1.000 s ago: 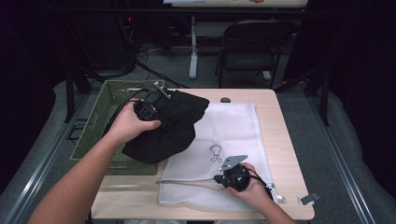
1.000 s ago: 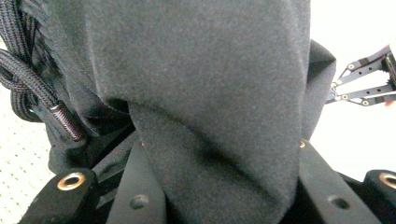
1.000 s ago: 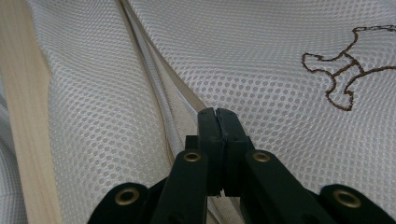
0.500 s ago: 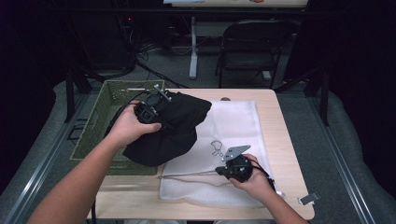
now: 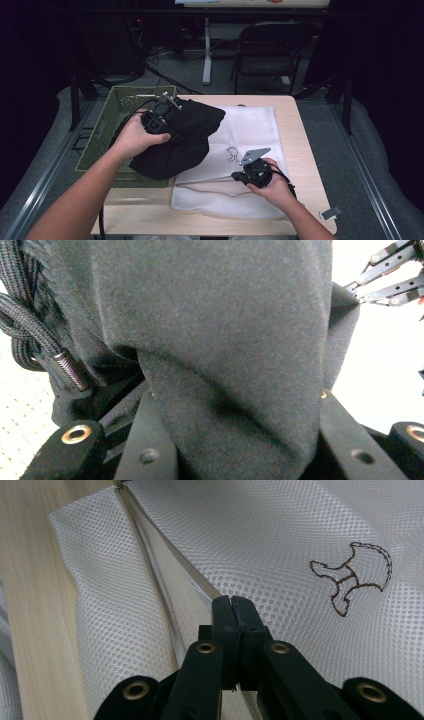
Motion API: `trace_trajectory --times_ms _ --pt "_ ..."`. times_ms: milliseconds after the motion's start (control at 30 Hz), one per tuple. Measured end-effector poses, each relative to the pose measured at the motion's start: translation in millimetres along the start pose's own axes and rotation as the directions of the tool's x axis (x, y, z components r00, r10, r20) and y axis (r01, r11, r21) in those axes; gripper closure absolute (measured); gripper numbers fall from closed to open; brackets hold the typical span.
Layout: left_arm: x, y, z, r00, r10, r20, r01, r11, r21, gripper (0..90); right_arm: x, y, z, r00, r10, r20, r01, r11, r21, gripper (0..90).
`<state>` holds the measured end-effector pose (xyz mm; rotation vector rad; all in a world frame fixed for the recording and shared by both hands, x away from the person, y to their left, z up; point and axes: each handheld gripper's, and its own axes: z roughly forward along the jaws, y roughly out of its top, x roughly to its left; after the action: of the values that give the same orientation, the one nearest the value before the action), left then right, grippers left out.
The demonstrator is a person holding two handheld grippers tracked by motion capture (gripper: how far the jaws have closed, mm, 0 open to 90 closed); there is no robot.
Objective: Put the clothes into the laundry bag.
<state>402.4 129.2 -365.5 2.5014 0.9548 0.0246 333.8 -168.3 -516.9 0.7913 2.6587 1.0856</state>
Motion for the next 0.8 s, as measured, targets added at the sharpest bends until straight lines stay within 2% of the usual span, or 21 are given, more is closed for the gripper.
trace_trajectory --times_ms 300,500,800 --pt "-3.5 -0.9 -1.3 0.9999 0.015 0.002 -0.015 0.9999 -0.001 67.4 -4.8 7.2 -3.1 0.9999 -0.01 0.007 0.01 1.0 -0.005 89.7" --pt "-4.0 -3.8 -1.1 0.9999 0.006 0.012 -0.006 1.0 -0.005 67.4 -8.3 12.6 -6.3 0.9992 -0.031 0.024 0.031 1.0 0.0 89.7" --pt "-1.9 -9.9 -0.8 0.9997 0.012 0.02 -0.012 0.9999 -0.003 67.4 -16.8 22.9 -14.5 0.9999 -0.014 -0.006 0.014 1.0 -0.003 89.7"
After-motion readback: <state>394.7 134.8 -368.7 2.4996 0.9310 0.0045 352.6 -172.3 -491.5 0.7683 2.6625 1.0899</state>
